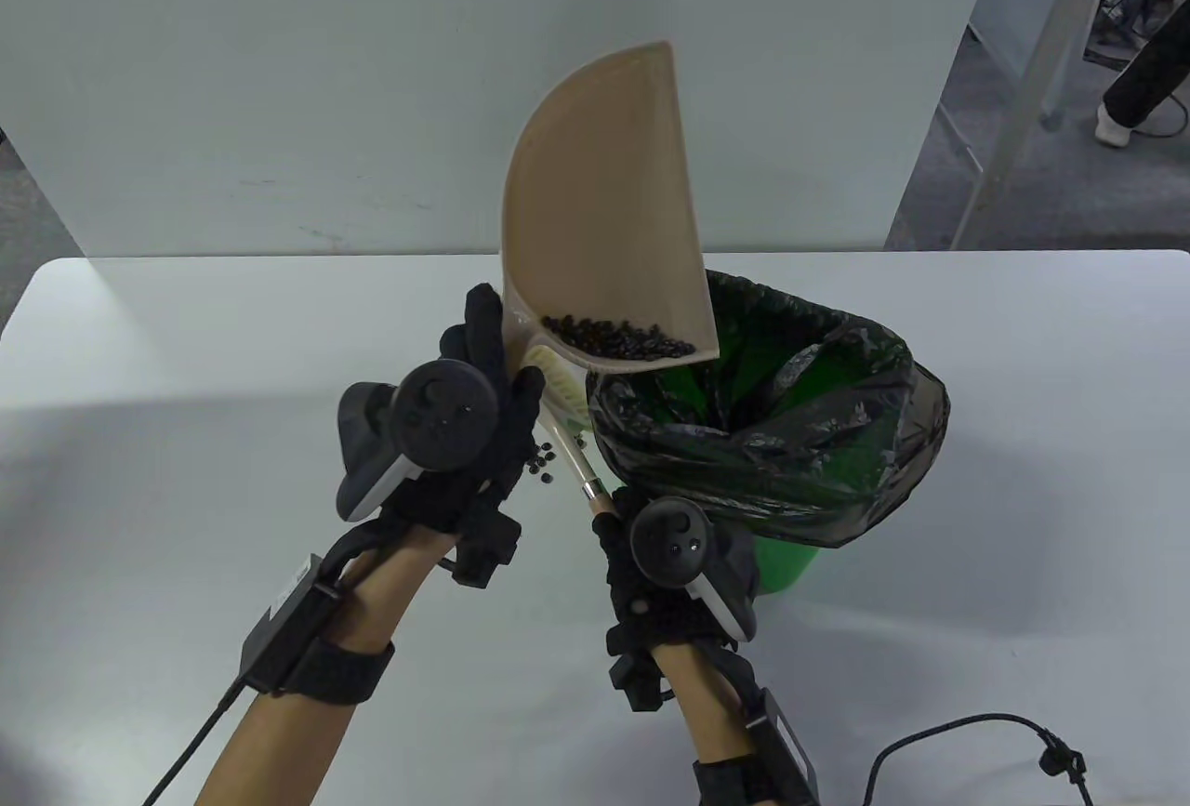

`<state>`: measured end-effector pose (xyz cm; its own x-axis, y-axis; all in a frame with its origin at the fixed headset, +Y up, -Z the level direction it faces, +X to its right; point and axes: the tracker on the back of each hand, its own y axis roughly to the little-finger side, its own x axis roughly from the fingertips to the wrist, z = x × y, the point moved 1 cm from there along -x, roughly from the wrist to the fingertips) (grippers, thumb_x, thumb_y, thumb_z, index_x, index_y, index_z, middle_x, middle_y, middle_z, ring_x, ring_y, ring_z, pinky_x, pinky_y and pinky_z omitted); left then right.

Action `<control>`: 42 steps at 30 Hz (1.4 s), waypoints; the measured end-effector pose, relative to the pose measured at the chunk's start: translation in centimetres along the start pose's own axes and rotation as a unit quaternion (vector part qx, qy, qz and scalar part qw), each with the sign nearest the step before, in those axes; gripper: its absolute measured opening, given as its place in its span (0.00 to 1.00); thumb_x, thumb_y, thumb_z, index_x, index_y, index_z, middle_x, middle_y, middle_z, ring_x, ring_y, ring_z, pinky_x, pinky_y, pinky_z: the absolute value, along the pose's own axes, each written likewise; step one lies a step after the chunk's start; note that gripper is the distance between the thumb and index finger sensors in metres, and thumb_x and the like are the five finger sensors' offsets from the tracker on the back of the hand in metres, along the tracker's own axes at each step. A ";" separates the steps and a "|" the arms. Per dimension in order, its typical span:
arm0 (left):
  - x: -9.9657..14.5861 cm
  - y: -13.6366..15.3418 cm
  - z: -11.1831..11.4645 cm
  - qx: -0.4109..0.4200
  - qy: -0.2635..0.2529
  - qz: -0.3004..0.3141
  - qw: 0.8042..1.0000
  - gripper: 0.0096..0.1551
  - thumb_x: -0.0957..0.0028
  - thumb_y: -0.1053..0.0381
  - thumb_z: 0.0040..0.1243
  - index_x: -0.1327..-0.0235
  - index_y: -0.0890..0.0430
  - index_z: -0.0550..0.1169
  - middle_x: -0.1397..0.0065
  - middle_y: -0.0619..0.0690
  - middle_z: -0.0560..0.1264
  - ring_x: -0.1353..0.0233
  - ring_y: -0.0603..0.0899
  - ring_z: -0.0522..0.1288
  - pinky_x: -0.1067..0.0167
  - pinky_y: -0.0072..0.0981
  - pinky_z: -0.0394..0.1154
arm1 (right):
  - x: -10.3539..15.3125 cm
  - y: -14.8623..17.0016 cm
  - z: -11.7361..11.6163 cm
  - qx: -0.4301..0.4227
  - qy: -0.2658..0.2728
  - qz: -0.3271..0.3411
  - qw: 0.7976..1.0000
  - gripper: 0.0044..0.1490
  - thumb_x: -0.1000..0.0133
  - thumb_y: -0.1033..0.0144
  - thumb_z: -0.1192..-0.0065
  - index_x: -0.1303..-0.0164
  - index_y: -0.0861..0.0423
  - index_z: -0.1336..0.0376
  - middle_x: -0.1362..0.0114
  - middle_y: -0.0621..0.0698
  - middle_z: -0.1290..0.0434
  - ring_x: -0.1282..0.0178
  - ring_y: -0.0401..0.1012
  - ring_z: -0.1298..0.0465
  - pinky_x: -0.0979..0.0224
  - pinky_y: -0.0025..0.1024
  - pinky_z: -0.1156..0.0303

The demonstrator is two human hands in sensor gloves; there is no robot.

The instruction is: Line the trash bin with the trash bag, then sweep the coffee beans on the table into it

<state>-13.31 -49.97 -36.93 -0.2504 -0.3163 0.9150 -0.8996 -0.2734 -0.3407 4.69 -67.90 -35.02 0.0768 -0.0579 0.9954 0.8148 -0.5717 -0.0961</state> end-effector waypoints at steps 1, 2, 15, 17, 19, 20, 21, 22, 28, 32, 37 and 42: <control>-0.2 -0.6 0.2 -0.034 -0.006 0.007 0.999 0.47 0.29 0.49 0.48 0.16 0.69 0.38 0.18 0.62 0.56 0.36 0.56 0.75 0.37 0.60 0.75 | 0.0 0.1 0.0 -0.001 -0.001 -0.001 1.000 0.35 0.32 0.58 0.56 0.23 0.68 0.44 0.37 0.60 0.23 0.57 0.44 0.17 0.55 0.42 0.18; -0.3 -1.0 0.3 -0.052 -0.010 0.011 0.999 0.47 0.30 0.49 0.48 0.16 0.68 0.39 0.18 0.62 0.56 0.36 0.56 0.75 0.37 0.60 0.75 | -0.1 0.1 0.0 -0.002 -0.002 -0.001 1.000 0.34 0.32 0.58 0.56 0.23 0.68 0.44 0.37 0.60 0.23 0.57 0.44 0.17 0.55 0.42 0.18; 1.3 -3.3 -0.1 -0.209 -0.084 0.068 0.972 0.47 0.31 0.49 0.49 0.16 0.66 0.40 0.17 0.61 0.55 0.35 0.56 0.75 0.36 0.60 0.75 | -0.1 0.3 0.1 -0.009 -0.004 -0.004 1.000 0.34 0.32 0.58 0.56 0.23 0.68 0.44 0.37 0.60 0.23 0.57 0.44 0.17 0.55 0.42 0.18; 1.7 -2.9 -0.2 -0.180 -0.083 0.069 0.978 0.47 0.31 0.49 0.49 0.16 0.68 0.40 0.17 0.62 0.56 0.35 0.56 0.76 0.37 0.60 0.76 | 0.0 0.3 0.1 -0.007 -0.004 -0.005 1.000 0.34 0.32 0.58 0.56 0.23 0.68 0.44 0.37 0.60 0.23 0.57 0.44 0.17 0.55 0.42 0.18; 2.1 -2.3 -0.5 -0.119 -0.077 0.055 0.988 0.47 0.31 0.49 0.50 0.16 0.68 0.40 0.17 0.63 0.56 0.35 0.56 0.76 0.37 0.60 0.76 | 0.0 0.4 0.1 -0.008 -0.004 -0.007 1.000 0.34 0.32 0.58 0.56 0.23 0.68 0.44 0.37 0.60 0.23 0.57 0.44 0.17 0.55 0.42 0.18; 2.4 -1.9 -0.6 -0.088 -0.075 0.048 0.992 0.47 0.31 0.49 0.49 0.16 0.69 0.40 0.17 0.63 0.56 0.36 0.56 0.76 0.37 0.60 0.76 | 0.0 0.4 0.1 -0.008 -0.004 -0.007 1.000 0.34 0.32 0.58 0.56 0.23 0.68 0.44 0.37 0.60 0.23 0.57 0.44 0.17 0.55 0.42 0.18; 2.8 -1.2 -0.6 -0.036 -0.075 0.039 0.996 0.47 0.31 0.50 0.49 0.16 0.69 0.41 0.18 0.64 0.56 0.36 0.56 0.76 0.38 0.60 0.76 | 0.0 0.4 0.1 -0.008 -0.004 -0.008 1.000 0.34 0.32 0.58 0.56 0.23 0.68 0.44 0.37 0.60 0.23 0.57 0.44 0.17 0.55 0.42 0.18; 3.2 -0.3 -0.6 0.019 -0.074 0.025 0.997 0.47 0.31 0.50 0.49 0.16 0.69 0.40 0.18 0.64 0.56 0.36 0.56 0.76 0.38 0.60 0.76 | 0.0 0.4 0.1 -0.008 -0.003 -0.008 1.000 0.34 0.32 0.58 0.56 0.23 0.68 0.44 0.37 0.60 0.23 0.57 0.44 0.17 0.55 0.42 0.18; 6.1 6.5 0.8 0.265 -0.040 -0.060 0.962 0.47 0.30 0.50 0.48 0.18 0.72 0.39 0.19 0.67 0.55 0.37 0.57 0.76 0.39 0.59 0.77 | 0.1 0.5 0.1 -0.014 -0.005 -0.016 1.000 0.34 0.32 0.58 0.56 0.23 0.68 0.44 0.37 0.60 0.23 0.57 0.44 0.17 0.55 0.42 0.18; 8.3 12.4 2.3 0.409 -0.032 -0.122 0.904 0.48 0.30 0.51 0.47 0.19 0.73 0.38 0.19 0.68 0.54 0.37 0.57 0.76 0.40 0.59 0.76 | 0.0 0.5 0.1 -0.019 -0.007 -0.020 1.000 0.35 0.32 0.57 0.54 0.23 0.68 0.44 0.37 0.60 0.23 0.57 0.44 0.17 0.55 0.42 0.18; 11.3 19.3 4.2 0.397 -0.044 -0.213 0.892 0.48 0.30 0.52 0.47 0.20 0.74 0.37 0.20 0.69 0.54 0.37 0.58 0.76 0.41 0.59 0.76 | 0.3 0.2 0.1 0.010 0.002 -0.035 0.999 0.35 0.32 0.58 0.54 0.23 0.69 0.44 0.37 0.61 0.23 0.57 0.45 0.17 0.55 0.43 0.18; 12.9 23.8 6.9 0.320 0.008 -0.290 0.902 0.48 0.30 0.52 0.47 0.20 0.75 0.37 0.20 0.70 0.54 0.38 0.58 0.76 0.41 0.59 0.77 | 0.3 -0.3 -0.3 0.073 0.011 -0.048 0.996 0.35 0.32 0.59 0.54 0.23 0.69 0.44 0.37 0.61 0.23 0.57 0.45 0.17 0.55 0.43 0.18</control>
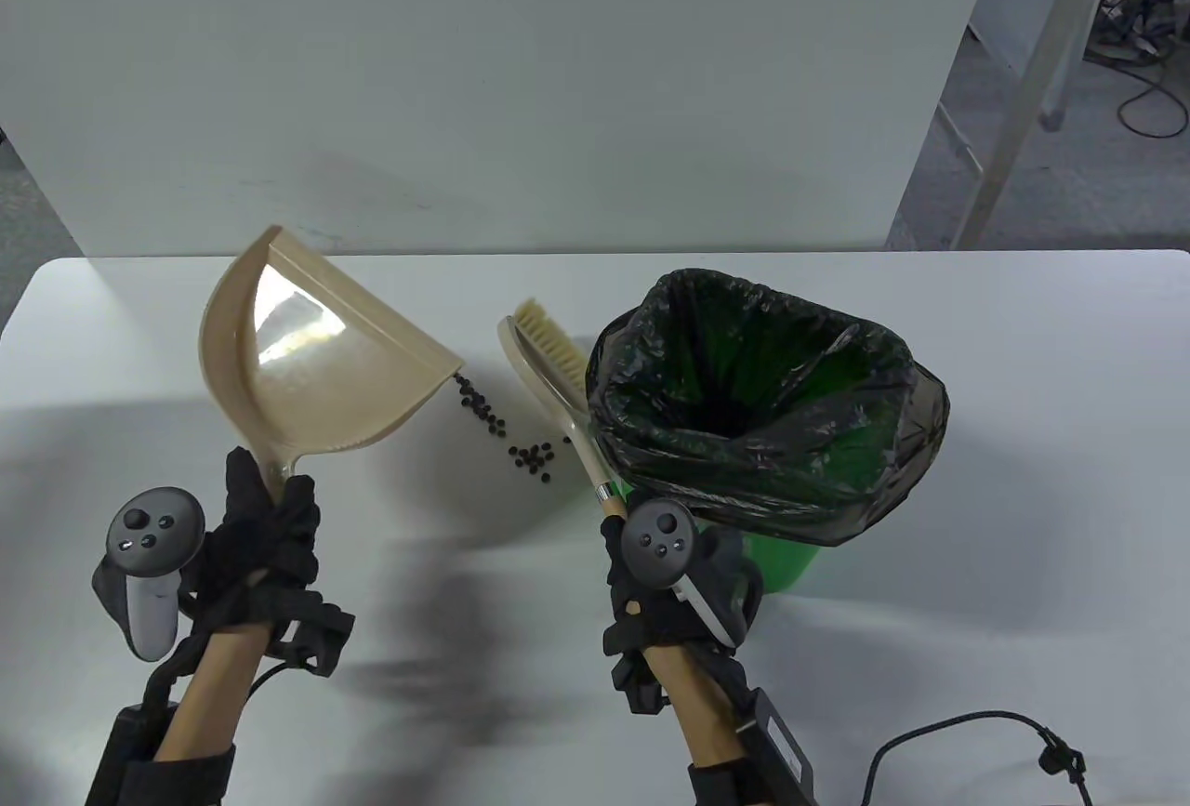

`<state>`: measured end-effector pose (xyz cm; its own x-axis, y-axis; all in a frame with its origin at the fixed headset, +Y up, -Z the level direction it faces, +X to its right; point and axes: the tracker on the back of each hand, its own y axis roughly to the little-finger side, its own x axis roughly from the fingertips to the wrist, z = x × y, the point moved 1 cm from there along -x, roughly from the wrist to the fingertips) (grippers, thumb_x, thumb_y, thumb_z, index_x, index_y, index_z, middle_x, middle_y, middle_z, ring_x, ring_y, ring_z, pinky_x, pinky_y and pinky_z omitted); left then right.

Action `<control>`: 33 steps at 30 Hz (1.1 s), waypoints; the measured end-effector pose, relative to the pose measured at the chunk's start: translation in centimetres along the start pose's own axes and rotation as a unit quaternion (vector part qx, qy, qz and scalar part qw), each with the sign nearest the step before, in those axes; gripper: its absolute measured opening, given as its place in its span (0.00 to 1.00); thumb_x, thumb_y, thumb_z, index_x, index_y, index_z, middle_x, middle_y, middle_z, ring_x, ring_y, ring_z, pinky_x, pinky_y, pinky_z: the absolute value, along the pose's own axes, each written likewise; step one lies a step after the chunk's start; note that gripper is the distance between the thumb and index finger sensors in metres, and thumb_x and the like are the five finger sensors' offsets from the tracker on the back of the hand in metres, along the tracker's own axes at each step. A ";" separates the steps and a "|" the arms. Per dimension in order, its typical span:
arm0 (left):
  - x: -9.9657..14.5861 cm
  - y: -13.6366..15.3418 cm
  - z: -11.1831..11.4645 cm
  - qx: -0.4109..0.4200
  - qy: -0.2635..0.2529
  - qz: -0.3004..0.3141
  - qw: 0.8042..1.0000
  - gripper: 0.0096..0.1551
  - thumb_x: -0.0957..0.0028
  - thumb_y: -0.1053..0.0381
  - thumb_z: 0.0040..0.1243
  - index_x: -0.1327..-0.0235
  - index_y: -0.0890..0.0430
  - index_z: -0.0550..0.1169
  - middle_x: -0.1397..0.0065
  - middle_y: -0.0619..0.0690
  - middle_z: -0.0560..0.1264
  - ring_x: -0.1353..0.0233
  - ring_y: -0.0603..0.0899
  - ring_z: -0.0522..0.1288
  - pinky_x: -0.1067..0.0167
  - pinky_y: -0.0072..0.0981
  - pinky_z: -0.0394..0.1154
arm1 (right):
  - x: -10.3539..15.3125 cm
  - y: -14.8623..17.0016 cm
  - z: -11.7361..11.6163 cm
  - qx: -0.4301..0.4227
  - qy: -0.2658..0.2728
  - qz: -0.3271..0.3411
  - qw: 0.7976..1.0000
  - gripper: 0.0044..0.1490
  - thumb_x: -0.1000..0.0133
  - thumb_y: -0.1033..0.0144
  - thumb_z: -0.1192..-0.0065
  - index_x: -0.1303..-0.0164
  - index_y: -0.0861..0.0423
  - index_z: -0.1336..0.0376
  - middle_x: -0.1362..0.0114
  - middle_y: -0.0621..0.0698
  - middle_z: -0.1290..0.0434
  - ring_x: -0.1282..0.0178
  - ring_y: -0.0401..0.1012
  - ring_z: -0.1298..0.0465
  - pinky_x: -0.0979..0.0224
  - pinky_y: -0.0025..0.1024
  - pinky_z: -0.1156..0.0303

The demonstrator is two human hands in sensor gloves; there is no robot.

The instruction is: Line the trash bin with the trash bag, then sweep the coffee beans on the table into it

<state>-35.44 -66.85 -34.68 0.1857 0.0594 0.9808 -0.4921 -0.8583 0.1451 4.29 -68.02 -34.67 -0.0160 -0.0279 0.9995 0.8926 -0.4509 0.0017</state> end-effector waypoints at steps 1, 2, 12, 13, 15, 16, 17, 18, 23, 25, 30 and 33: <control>-0.4 0.6 0.1 -0.016 0.006 -0.011 1.000 0.48 0.30 0.52 0.47 0.19 0.74 0.37 0.20 0.70 0.54 0.38 0.58 0.76 0.41 0.59 0.76 | 0.0 -0.1 -0.2 0.007 -0.005 -0.004 1.000 0.35 0.32 0.59 0.55 0.23 0.69 0.44 0.37 0.61 0.24 0.57 0.45 0.17 0.55 0.43 0.18; -0.6 1.0 0.2 -0.035 0.013 -0.018 0.999 0.48 0.30 0.52 0.47 0.19 0.74 0.37 0.19 0.69 0.54 0.37 0.58 0.76 0.41 0.59 0.76 | -0.1 -0.1 -0.4 0.014 -0.009 -0.007 1.000 0.35 0.32 0.59 0.55 0.23 0.69 0.44 0.37 0.61 0.24 0.57 0.45 0.17 0.55 0.43 0.18; -2.1 3.6 1.3 -0.094 0.074 -0.098 0.988 0.48 0.31 0.53 0.48 0.19 0.75 0.38 0.20 0.71 0.54 0.38 0.59 0.76 0.42 0.61 0.76 | 0.7 -2.0 -2.1 0.038 -0.067 0.020 0.997 0.35 0.32 0.60 0.56 0.22 0.70 0.46 0.37 0.62 0.24 0.56 0.45 0.17 0.55 0.42 0.18; -2.1 3.8 1.3 -0.110 0.077 -0.103 0.986 0.48 0.31 0.53 0.48 0.19 0.75 0.39 0.20 0.71 0.54 0.38 0.59 0.76 0.42 0.61 0.76 | 1.0 -2.4 -2.1 0.028 -0.073 0.028 0.997 0.35 0.32 0.60 0.56 0.22 0.70 0.46 0.37 0.61 0.24 0.56 0.45 0.17 0.55 0.42 0.18; -2.1 4.1 1.3 -0.116 0.080 -0.108 0.984 0.48 0.31 0.53 0.48 0.19 0.75 0.39 0.20 0.71 0.54 0.38 0.60 0.76 0.42 0.61 0.76 | 1.4 -3.1 -2.3 0.013 -0.083 0.044 0.995 0.35 0.32 0.60 0.56 0.22 0.70 0.46 0.36 0.62 0.24 0.56 0.45 0.17 0.55 0.42 0.18; -2.1 4.1 1.3 -0.114 0.082 -0.108 0.984 0.48 0.31 0.53 0.48 0.19 0.75 0.39 0.20 0.71 0.54 0.39 0.60 0.76 0.42 0.61 0.76 | 1.6 -3.4 -2.3 0.009 -0.087 0.050 0.995 0.35 0.32 0.60 0.56 0.22 0.70 0.46 0.37 0.61 0.24 0.56 0.45 0.17 0.55 0.42 0.18; -2.1 4.1 1.3 -0.111 0.085 -0.109 0.984 0.48 0.31 0.54 0.49 0.19 0.75 0.39 0.20 0.72 0.55 0.39 0.60 0.76 0.42 0.62 0.76 | 1.8 -3.8 -2.3 0.004 -0.091 0.057 0.994 0.35 0.32 0.60 0.56 0.22 0.70 0.46 0.37 0.61 0.24 0.56 0.45 0.17 0.55 0.42 0.18; -2.1 4.1 1.3 -0.110 0.087 -0.110 0.984 0.48 0.31 0.54 0.49 0.19 0.75 0.39 0.20 0.72 0.54 0.39 0.60 0.76 0.42 0.62 0.76 | 1.9 -4.0 -2.4 0.003 -0.092 0.062 0.994 0.35 0.32 0.60 0.56 0.22 0.70 0.46 0.37 0.61 0.24 0.56 0.45 0.17 0.55 0.42 0.18; -2.2 4.2 1.6 -0.124 0.103 -0.117 0.980 0.48 0.31 0.54 0.49 0.20 0.76 0.39 0.21 0.73 0.55 0.39 0.61 0.76 0.43 0.63 0.76 | 2.2 -4.6 -1.6 -0.006 -0.079 0.088 0.993 0.35 0.32 0.60 0.56 0.23 0.70 0.45 0.37 0.61 0.24 0.57 0.45 0.17 0.55 0.42 0.18; -2.2 4.2 1.7 -0.126 0.110 -0.117 0.979 0.48 0.31 0.55 0.49 0.20 0.76 0.39 0.21 0.73 0.55 0.39 0.61 0.76 0.43 0.63 0.76 | 2.2 -4.5 -0.6 -0.013 -0.069 0.096 0.993 0.35 0.32 0.60 0.55 0.23 0.69 0.45 0.37 0.61 0.24 0.57 0.45 0.17 0.55 0.43 0.18; -2.2 4.0 1.6 -0.129 0.115 -0.118 0.978 0.48 0.31 0.55 0.50 0.19 0.76 0.39 0.21 0.73 0.55 0.39 0.62 0.76 0.43 0.64 0.75 | 2.3 -3.8 2.7 -0.014 -0.063 0.118 0.991 0.34 0.32 0.60 0.55 0.22 0.68 0.44 0.37 0.61 0.23 0.57 0.45 0.17 0.55 0.43 0.18; -2.2 3.8 1.3 -0.172 0.097 -0.126 0.972 0.47 0.31 0.55 0.50 0.18 0.75 0.40 0.20 0.73 0.56 0.40 0.63 0.76 0.44 0.65 0.75 | 2.4 -3.2 4.2 -0.016 -0.087 0.135 0.987 0.34 0.32 0.60 0.55 0.22 0.67 0.44 0.36 0.61 0.23 0.57 0.46 0.17 0.54 0.44 0.19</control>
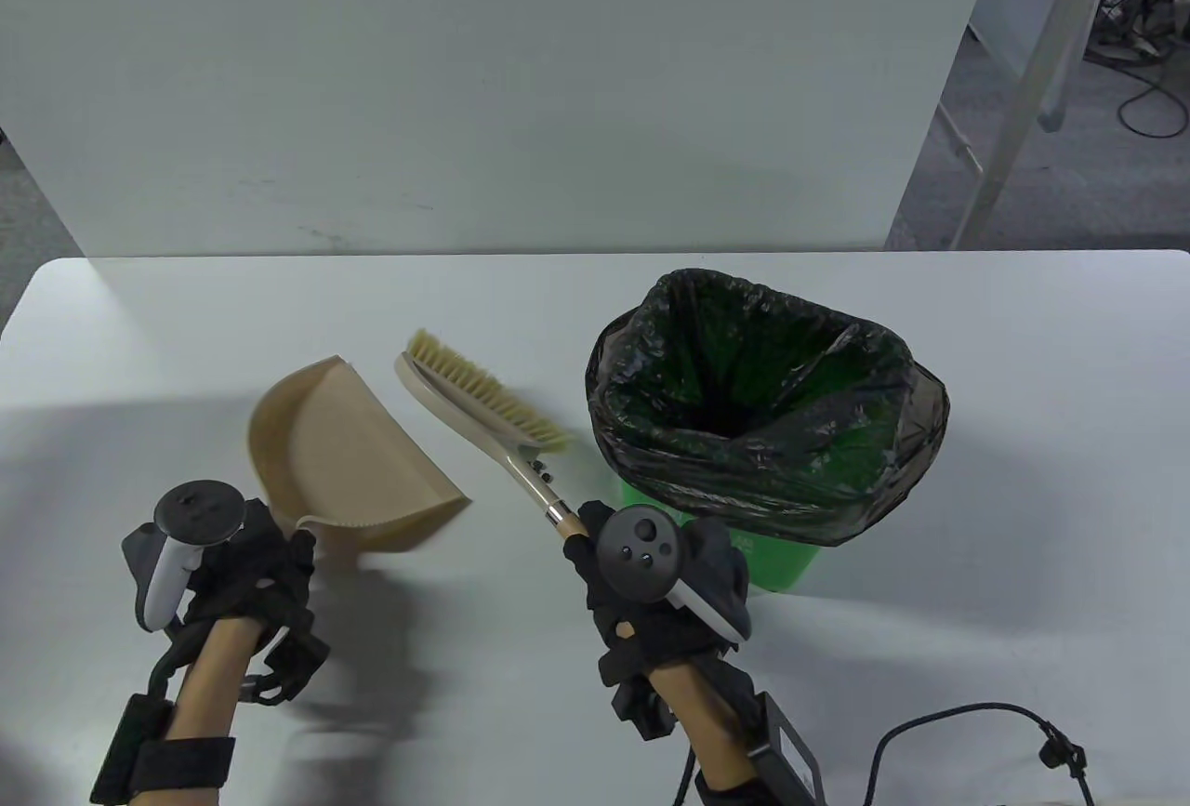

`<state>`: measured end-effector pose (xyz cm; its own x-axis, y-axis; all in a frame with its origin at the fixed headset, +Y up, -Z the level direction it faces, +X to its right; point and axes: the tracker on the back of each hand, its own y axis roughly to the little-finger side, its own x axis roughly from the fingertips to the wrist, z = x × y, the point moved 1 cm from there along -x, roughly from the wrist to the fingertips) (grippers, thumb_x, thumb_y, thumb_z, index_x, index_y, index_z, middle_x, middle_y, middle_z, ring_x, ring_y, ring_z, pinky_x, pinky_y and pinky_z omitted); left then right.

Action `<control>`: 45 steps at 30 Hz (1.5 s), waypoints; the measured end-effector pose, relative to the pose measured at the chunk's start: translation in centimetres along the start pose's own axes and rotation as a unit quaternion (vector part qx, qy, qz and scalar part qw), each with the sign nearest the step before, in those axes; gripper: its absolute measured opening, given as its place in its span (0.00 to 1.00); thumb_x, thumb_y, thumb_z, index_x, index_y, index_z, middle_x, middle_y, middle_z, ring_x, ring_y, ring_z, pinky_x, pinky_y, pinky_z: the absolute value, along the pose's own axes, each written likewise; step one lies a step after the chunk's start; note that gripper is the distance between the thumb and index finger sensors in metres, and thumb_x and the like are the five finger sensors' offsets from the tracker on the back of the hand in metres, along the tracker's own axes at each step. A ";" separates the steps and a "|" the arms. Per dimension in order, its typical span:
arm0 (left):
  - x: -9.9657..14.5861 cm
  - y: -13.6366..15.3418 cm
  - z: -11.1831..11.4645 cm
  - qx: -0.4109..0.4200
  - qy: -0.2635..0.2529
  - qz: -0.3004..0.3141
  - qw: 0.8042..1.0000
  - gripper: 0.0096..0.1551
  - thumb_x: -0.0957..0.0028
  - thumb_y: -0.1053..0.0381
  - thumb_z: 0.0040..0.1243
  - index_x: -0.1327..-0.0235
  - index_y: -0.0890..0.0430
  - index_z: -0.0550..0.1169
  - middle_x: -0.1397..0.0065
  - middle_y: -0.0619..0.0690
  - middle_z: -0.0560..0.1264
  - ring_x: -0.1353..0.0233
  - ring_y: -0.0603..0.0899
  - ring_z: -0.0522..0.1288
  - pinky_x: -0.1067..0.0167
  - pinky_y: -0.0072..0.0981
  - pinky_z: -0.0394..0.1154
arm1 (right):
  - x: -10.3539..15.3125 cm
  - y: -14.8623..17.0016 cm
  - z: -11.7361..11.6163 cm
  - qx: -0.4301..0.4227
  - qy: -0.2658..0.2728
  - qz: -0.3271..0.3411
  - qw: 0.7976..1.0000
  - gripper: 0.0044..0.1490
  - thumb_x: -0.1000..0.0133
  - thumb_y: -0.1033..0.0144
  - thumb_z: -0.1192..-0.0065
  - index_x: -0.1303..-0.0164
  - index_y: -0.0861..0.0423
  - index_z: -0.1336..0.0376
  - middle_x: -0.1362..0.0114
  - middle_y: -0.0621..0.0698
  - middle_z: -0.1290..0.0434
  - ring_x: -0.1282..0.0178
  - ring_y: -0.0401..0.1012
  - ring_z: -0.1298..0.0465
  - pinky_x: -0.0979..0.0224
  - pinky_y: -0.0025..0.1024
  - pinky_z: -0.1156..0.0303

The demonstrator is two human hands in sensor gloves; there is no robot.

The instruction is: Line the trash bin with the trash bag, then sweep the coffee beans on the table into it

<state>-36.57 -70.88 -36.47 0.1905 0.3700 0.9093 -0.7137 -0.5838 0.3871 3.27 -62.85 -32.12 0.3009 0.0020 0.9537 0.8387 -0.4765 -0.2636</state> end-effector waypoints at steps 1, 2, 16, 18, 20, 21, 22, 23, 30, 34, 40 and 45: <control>0.1 0.0 -0.2 -0.018 -0.011 -0.008 1.000 0.47 0.31 0.55 0.49 0.17 0.75 0.41 0.20 0.73 0.56 0.40 0.64 0.77 0.44 0.65 0.75 | 0.2 0.1 0.4 0.008 -0.017 0.007 1.000 0.34 0.32 0.60 0.55 0.22 0.67 0.44 0.36 0.61 0.23 0.56 0.46 0.17 0.54 0.44 0.19; 0.1 0.1 -0.4 -0.024 -0.017 -0.013 0.999 0.47 0.31 0.55 0.49 0.16 0.75 0.41 0.20 0.73 0.56 0.40 0.64 0.77 0.44 0.65 0.75 | 0.3 0.1 0.6 0.021 -0.033 0.013 0.999 0.34 0.32 0.59 0.54 0.22 0.66 0.44 0.36 0.61 0.23 0.56 0.46 0.17 0.53 0.45 0.19; -0.1 1.3 -1.3 -0.034 -0.023 -0.048 0.998 0.46 0.31 0.56 0.50 0.15 0.73 0.42 0.19 0.73 0.57 0.40 0.66 0.77 0.45 0.66 0.75 | -1.7 0.2 -2.9 0.124 -0.109 -0.013 0.986 0.33 0.33 0.59 0.55 0.22 0.65 0.43 0.36 0.60 0.23 0.55 0.47 0.17 0.52 0.47 0.20; 0.0 1.2 -1.2 -0.040 -0.022 -0.046 0.998 0.46 0.31 0.56 0.49 0.15 0.73 0.41 0.19 0.73 0.57 0.40 0.66 0.77 0.45 0.66 0.75 | -2.2 0.8 -3.3 0.110 -0.092 -0.018 0.989 0.33 0.33 0.59 0.55 0.22 0.65 0.43 0.36 0.60 0.23 0.55 0.47 0.17 0.52 0.47 0.20; -0.1 1.0 -1.0 -0.039 -0.012 -0.040 0.998 0.46 0.31 0.56 0.50 0.15 0.73 0.42 0.19 0.73 0.57 0.40 0.66 0.77 0.45 0.66 0.75 | -2.9 1.3 -3.9 0.107 -0.083 -0.022 0.991 0.33 0.33 0.59 0.55 0.22 0.65 0.43 0.36 0.60 0.23 0.55 0.47 0.18 0.52 0.47 0.20; -0.1 0.9 -0.9 -0.036 -0.005 -0.037 0.999 0.46 0.31 0.56 0.50 0.15 0.73 0.42 0.19 0.73 0.57 0.40 0.66 0.77 0.45 0.66 0.75 | -3.2 1.5 -4.3 0.110 -0.079 -0.024 0.991 0.33 0.33 0.59 0.56 0.22 0.65 0.44 0.36 0.60 0.24 0.55 0.47 0.18 0.52 0.47 0.20; -0.1 0.8 -0.8 -0.037 -0.001 -0.034 0.999 0.47 0.31 0.56 0.50 0.15 0.73 0.41 0.19 0.73 0.57 0.40 0.66 0.77 0.45 0.66 0.75 | -3.6 1.7 -4.6 0.113 -0.072 -0.026 0.991 0.33 0.33 0.59 0.56 0.22 0.65 0.44 0.36 0.60 0.24 0.55 0.47 0.18 0.52 0.47 0.20; -0.1 0.7 -0.7 -0.041 0.000 -0.031 0.999 0.47 0.31 0.56 0.50 0.15 0.73 0.41 0.19 0.73 0.57 0.40 0.66 0.77 0.45 0.66 0.75 | -3.9 1.7 -4.9 0.114 -0.066 -0.028 0.991 0.33 0.33 0.59 0.56 0.22 0.65 0.44 0.36 0.59 0.24 0.55 0.47 0.18 0.52 0.47 0.20; -0.2 -0.1 0.5 -0.039 0.036 0.001 0.999 0.47 0.31 0.55 0.49 0.15 0.72 0.41 0.19 0.72 0.57 0.39 0.65 0.77 0.45 0.65 0.75 | -5.1 2.1 -5.9 0.083 -0.035 -0.031 0.995 0.33 0.33 0.59 0.56 0.23 0.66 0.44 0.36 0.59 0.24 0.55 0.46 0.17 0.53 0.46 0.19; -0.4 -0.7 1.4 -0.044 0.045 0.008 0.998 0.47 0.31 0.54 0.49 0.15 0.71 0.40 0.19 0.71 0.57 0.39 0.64 0.77 0.44 0.63 0.76 | -4.4 2.5 -4.8 0.010 -0.012 -0.028 0.999 0.34 0.32 0.59 0.57 0.22 0.68 0.45 0.37 0.59 0.23 0.56 0.45 0.17 0.53 0.44 0.18; -0.6 -1.4 2.8 -0.041 0.052 0.017 0.998 0.47 0.30 0.53 0.48 0.15 0.70 0.39 0.18 0.70 0.56 0.38 0.63 0.77 0.45 0.58 0.78 | -3.5 2.6 -3.9 -0.154 0.012 -0.030 0.987 0.42 0.33 0.55 0.51 0.21 0.72 0.49 0.35 0.61 0.26 0.54 0.45 0.18 0.52 0.44 0.18; -0.6 -2.0 3.5 -0.041 0.047 0.022 0.998 0.47 0.30 0.52 0.48 0.14 0.68 0.40 0.17 0.68 0.57 0.38 0.61 0.78 0.47 0.53 0.81 | -3.0 1.1 -3.8 -0.018 0.060 -0.058 0.996 0.41 0.33 0.58 0.48 0.20 0.72 0.50 0.34 0.62 0.27 0.53 0.45 0.19 0.51 0.44 0.18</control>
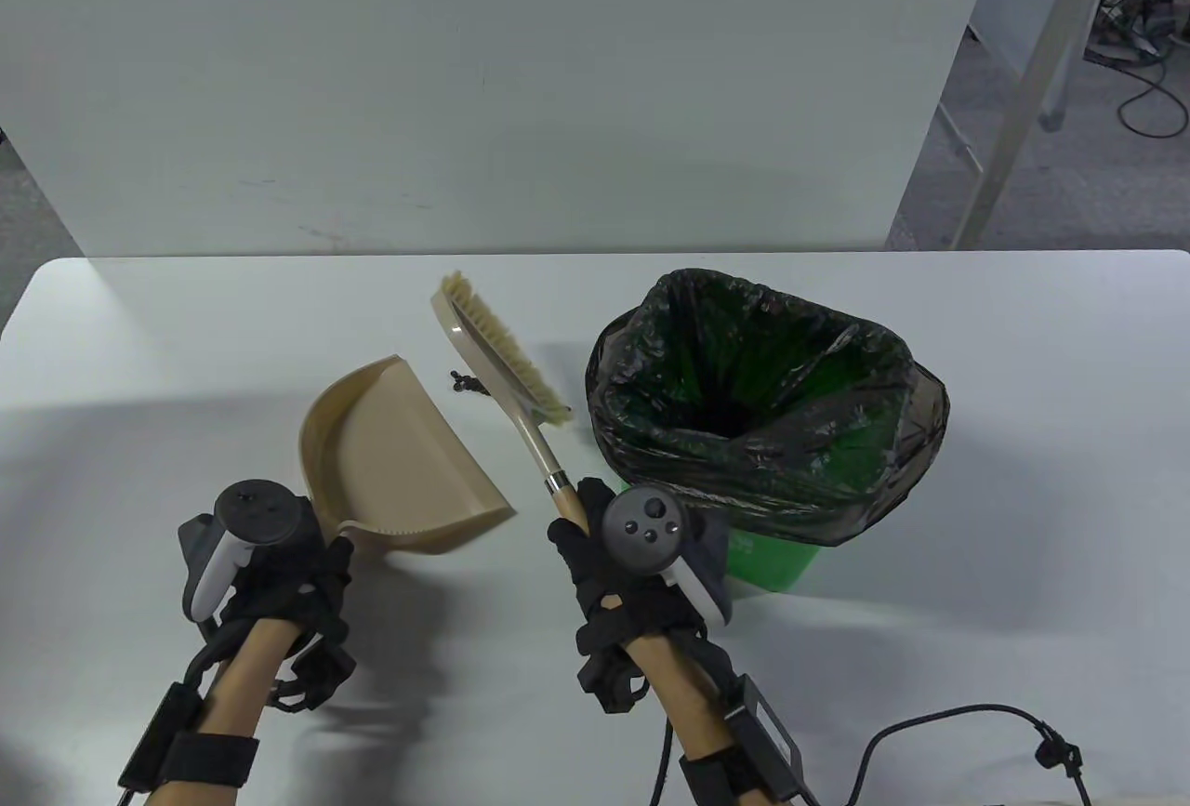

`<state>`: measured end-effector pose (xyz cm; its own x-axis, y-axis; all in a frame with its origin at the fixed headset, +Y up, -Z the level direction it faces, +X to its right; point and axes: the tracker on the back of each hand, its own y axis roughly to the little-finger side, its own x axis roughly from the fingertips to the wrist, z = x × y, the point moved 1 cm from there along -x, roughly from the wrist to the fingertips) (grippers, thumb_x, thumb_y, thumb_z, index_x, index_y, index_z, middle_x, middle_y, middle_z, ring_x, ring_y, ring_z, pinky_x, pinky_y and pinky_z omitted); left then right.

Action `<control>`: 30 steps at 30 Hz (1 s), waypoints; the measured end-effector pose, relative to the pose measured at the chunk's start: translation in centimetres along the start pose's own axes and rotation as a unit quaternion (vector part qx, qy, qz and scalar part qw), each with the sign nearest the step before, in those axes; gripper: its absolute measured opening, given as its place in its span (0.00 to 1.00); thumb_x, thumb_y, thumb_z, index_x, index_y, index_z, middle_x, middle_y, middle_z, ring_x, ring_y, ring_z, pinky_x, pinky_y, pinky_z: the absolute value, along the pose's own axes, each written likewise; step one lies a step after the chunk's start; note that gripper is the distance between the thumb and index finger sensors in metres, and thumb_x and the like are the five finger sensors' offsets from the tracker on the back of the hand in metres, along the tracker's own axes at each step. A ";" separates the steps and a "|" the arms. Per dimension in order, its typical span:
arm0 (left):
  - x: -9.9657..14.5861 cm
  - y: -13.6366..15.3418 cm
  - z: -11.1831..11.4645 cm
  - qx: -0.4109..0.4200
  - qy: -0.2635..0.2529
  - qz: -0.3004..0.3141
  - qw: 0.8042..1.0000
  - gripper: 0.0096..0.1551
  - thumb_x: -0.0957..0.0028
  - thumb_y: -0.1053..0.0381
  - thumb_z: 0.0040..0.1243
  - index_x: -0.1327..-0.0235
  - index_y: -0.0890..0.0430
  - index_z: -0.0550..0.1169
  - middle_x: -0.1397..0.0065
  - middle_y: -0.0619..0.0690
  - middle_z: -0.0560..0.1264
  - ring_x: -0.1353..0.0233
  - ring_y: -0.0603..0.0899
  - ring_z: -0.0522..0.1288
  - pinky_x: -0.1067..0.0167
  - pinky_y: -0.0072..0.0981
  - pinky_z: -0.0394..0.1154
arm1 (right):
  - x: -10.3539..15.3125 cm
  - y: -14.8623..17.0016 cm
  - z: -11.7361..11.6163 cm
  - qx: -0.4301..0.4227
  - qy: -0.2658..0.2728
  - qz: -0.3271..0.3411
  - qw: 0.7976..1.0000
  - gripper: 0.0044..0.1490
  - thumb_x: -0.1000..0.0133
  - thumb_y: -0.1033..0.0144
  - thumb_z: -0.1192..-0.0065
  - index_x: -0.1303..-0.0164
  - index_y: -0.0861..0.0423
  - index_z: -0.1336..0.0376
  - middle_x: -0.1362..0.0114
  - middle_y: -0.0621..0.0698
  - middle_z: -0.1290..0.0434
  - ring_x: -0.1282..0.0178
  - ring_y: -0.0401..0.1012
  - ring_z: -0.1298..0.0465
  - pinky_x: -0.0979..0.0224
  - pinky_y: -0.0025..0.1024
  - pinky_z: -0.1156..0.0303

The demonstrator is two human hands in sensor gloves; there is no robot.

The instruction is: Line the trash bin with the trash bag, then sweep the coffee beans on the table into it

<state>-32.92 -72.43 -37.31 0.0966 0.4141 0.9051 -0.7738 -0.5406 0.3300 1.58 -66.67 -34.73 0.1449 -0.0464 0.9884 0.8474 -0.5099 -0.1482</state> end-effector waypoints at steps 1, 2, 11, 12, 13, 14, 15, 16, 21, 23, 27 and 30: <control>0.0 -0.1 0.1 0.001 -0.002 0.001 1.000 0.46 0.30 0.52 0.49 0.14 0.67 0.40 0.17 0.67 0.57 0.38 0.61 0.78 0.47 0.52 0.81 | 0.2 -0.4 -0.2 0.050 0.011 -0.012 0.999 0.41 0.33 0.58 0.48 0.20 0.72 0.50 0.34 0.62 0.27 0.53 0.45 0.18 0.51 0.44 0.18; 0.0 -0.2 0.1 0.001 -0.003 0.001 1.000 0.46 0.30 0.52 0.49 0.14 0.67 0.40 0.17 0.67 0.57 0.38 0.61 0.78 0.47 0.52 0.82 | 0.2 -0.6 -0.5 0.080 0.014 -0.027 0.996 0.40 0.33 0.59 0.49 0.20 0.72 0.50 0.34 0.62 0.27 0.53 0.44 0.18 0.51 0.44 0.18; -1.0 -1.2 0.5 0.003 -0.008 -0.008 1.000 0.46 0.30 0.50 0.50 0.12 0.63 0.42 0.16 0.64 0.58 0.37 0.60 0.79 0.47 0.49 0.82 | -2.6 -0.9 -4.2 0.115 -0.034 -0.092 0.988 0.40 0.33 0.60 0.50 0.19 0.72 0.51 0.34 0.63 0.27 0.53 0.44 0.18 0.53 0.43 0.17; -1.0 -1.3 0.5 -0.001 -0.008 -0.007 1.000 0.46 0.30 0.50 0.50 0.12 0.62 0.42 0.16 0.64 0.58 0.37 0.59 0.79 0.47 0.49 0.82 | -2.9 -1.2 -4.5 0.112 -0.036 -0.093 0.989 0.40 0.33 0.60 0.50 0.19 0.72 0.51 0.34 0.63 0.27 0.53 0.44 0.18 0.53 0.43 0.17; -1.0 -1.4 0.6 -0.006 -0.007 -0.007 1.000 0.46 0.30 0.50 0.50 0.12 0.63 0.42 0.16 0.64 0.58 0.37 0.59 0.79 0.47 0.49 0.83 | -3.3 -1.6 -4.8 0.101 -0.039 -0.094 0.990 0.40 0.33 0.60 0.50 0.19 0.72 0.51 0.34 0.63 0.27 0.53 0.44 0.18 0.53 0.42 0.17; -0.9 -1.5 0.7 -0.009 -0.007 -0.005 1.000 0.46 0.30 0.50 0.50 0.12 0.63 0.42 0.16 0.64 0.59 0.38 0.59 0.79 0.47 0.49 0.83 | -3.7 -2.0 -5.1 0.085 -0.042 -0.092 0.991 0.40 0.32 0.60 0.50 0.19 0.72 0.52 0.34 0.63 0.27 0.53 0.44 0.18 0.53 0.42 0.17; -0.8 -1.6 0.7 -0.010 -0.006 -0.004 1.000 0.46 0.30 0.50 0.50 0.12 0.63 0.42 0.16 0.64 0.59 0.38 0.59 0.79 0.47 0.48 0.83 | -3.9 -2.4 -5.4 0.075 -0.045 -0.089 0.992 0.40 0.32 0.60 0.51 0.19 0.71 0.52 0.34 0.62 0.27 0.54 0.44 0.18 0.53 0.42 0.16; -0.7 -1.6 0.8 -0.011 -0.006 -0.002 1.000 0.46 0.30 0.50 0.50 0.12 0.63 0.42 0.16 0.64 0.59 0.38 0.59 0.79 0.48 0.48 0.83 | -4.0 -3.0 -5.7 0.061 -0.051 -0.080 0.994 0.40 0.32 0.60 0.51 0.19 0.71 0.52 0.34 0.62 0.27 0.54 0.44 0.18 0.53 0.42 0.16; -0.5 -1.4 0.7 -0.009 -0.003 0.003 1.000 0.46 0.30 0.50 0.50 0.12 0.63 0.42 0.16 0.64 0.59 0.39 0.60 0.79 0.48 0.49 0.83 | -3.2 -5.2 -6.2 0.002 -0.103 0.002 0.995 0.39 0.33 0.60 0.50 0.19 0.70 0.50 0.35 0.62 0.25 0.55 0.43 0.17 0.55 0.41 0.16; -0.4 -1.4 0.7 -0.008 -0.004 0.003 1.000 0.46 0.30 0.50 0.50 0.12 0.63 0.42 0.16 0.64 0.59 0.39 0.60 0.79 0.48 0.49 0.83 | -2.7 -5.8 -5.4 -0.043 -0.109 0.021 0.993 0.39 0.33 0.60 0.50 0.19 0.70 0.50 0.35 0.61 0.25 0.55 0.43 0.17 0.55 0.41 0.16; -0.5 -1.3 0.9 -0.014 -0.004 0.004 1.000 0.46 0.30 0.50 0.50 0.12 0.64 0.42 0.17 0.65 0.59 0.39 0.60 0.79 0.48 0.49 0.83 | -1.9 -6.0 -3.4 -0.111 -0.080 0.049 0.989 0.38 0.32 0.60 0.51 0.19 0.71 0.49 0.36 0.61 0.25 0.56 0.43 0.17 0.56 0.40 0.16; -0.4 -1.4 0.9 -0.015 -0.004 0.004 1.000 0.46 0.30 0.51 0.50 0.13 0.65 0.42 0.17 0.66 0.59 0.39 0.60 0.79 0.48 0.50 0.82 | -1.6 -5.5 -2.4 -0.095 -0.037 0.050 0.994 0.38 0.32 0.60 0.51 0.19 0.71 0.50 0.36 0.61 0.25 0.56 0.43 0.18 0.55 0.41 0.16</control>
<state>-31.30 -72.46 -37.90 0.0948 0.4035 0.9101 -0.7934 -0.5215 0.3139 -4.50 -65.88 -35.39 0.2663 -0.0452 0.9628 0.7161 -0.6593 -0.2290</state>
